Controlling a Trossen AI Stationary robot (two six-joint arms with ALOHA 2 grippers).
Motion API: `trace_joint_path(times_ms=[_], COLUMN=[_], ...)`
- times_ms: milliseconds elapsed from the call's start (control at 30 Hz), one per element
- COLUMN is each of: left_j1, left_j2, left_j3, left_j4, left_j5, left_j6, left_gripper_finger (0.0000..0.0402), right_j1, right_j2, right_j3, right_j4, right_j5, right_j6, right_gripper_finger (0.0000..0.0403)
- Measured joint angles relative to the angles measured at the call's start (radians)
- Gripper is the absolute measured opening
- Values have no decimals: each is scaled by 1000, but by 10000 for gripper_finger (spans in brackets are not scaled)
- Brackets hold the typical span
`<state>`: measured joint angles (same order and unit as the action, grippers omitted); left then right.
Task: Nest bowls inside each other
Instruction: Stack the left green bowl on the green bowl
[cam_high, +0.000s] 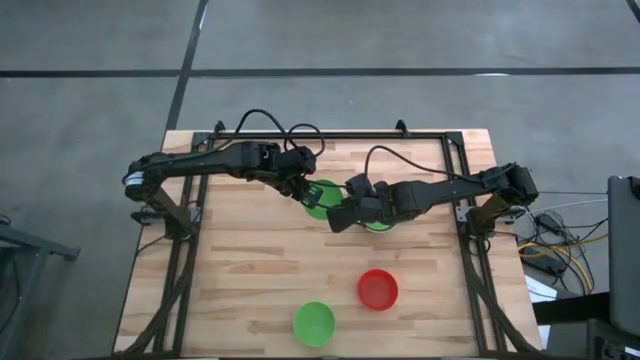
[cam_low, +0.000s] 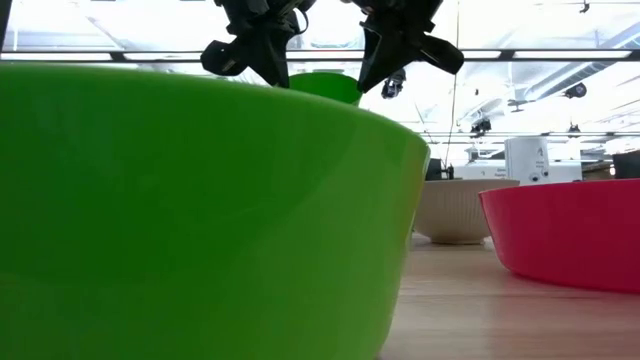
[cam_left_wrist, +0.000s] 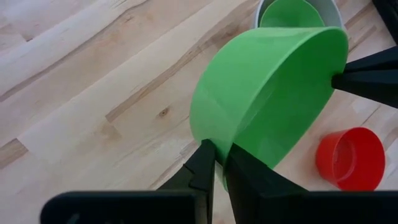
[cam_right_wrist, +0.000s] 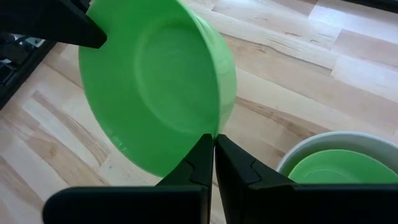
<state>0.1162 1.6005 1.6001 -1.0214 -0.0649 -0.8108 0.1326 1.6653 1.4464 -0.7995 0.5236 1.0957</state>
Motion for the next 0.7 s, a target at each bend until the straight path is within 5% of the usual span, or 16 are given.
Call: trace_joint_path(times_ms=[700], left_j1=[-13], left_j2=[0], left_j3=[-1], left_j4=[60], left_j5=[-26], left_j6=[178], left_gripper_finger=[33], right_j1=[-1], right_j2=[-1], right_j3=[0], right_j4=[-20], right_j5=[-18], right_j6=[-21], right_gripper_finger=[8])
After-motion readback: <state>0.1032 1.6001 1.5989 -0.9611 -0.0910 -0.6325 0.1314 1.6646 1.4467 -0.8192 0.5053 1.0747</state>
